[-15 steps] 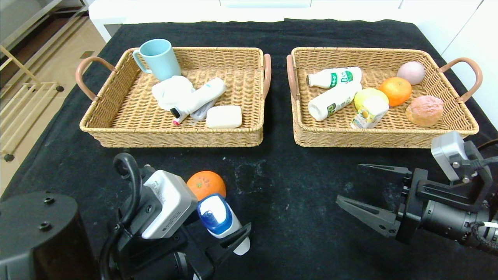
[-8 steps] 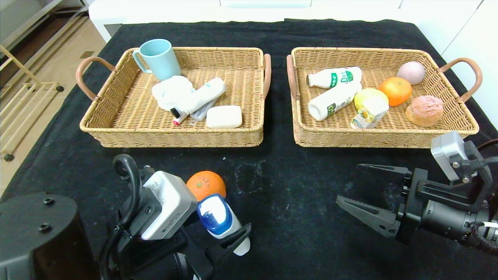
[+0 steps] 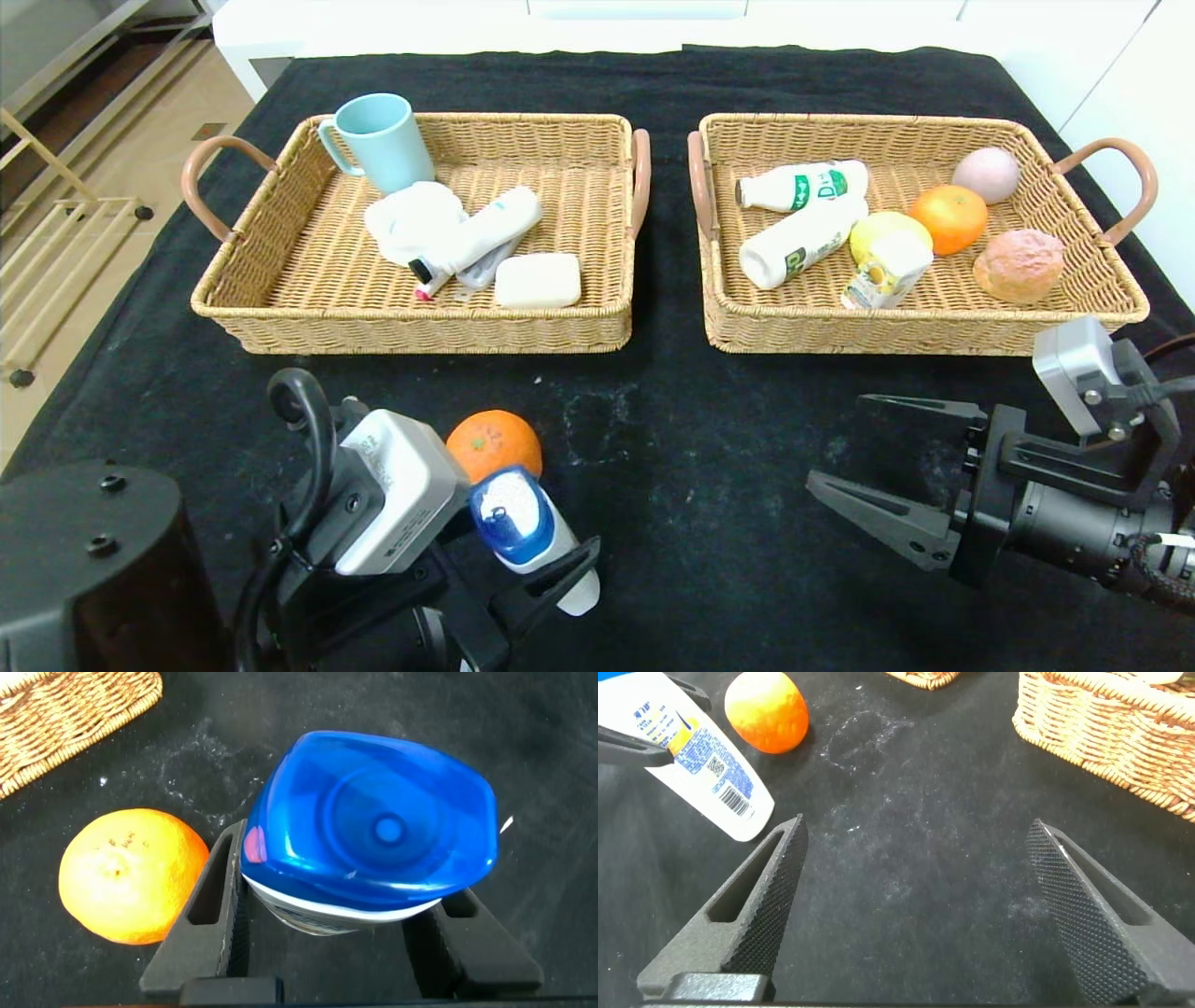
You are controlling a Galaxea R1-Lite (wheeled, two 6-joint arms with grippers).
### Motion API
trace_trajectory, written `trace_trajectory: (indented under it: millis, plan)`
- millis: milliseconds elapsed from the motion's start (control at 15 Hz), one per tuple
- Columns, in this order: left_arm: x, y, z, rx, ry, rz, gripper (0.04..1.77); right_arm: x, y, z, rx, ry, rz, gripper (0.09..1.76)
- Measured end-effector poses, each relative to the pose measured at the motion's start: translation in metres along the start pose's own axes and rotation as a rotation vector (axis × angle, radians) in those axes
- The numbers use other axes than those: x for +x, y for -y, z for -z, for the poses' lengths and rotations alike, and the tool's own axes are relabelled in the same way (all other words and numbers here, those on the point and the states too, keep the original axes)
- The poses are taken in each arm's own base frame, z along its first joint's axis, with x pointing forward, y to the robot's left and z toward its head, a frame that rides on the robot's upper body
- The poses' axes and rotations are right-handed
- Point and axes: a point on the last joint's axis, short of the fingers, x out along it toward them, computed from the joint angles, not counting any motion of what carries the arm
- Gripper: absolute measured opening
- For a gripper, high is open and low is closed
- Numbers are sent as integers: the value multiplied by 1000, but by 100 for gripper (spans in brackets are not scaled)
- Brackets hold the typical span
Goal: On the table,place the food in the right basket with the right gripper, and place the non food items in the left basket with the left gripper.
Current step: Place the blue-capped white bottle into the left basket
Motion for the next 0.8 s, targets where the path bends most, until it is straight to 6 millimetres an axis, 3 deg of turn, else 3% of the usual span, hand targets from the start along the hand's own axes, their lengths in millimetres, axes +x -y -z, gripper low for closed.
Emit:
trace_trajectory:
  millis: [800]
  plan:
    - [-3,-20,-63,-34,181,-91,94,1,1,1,2,-6,0,171]
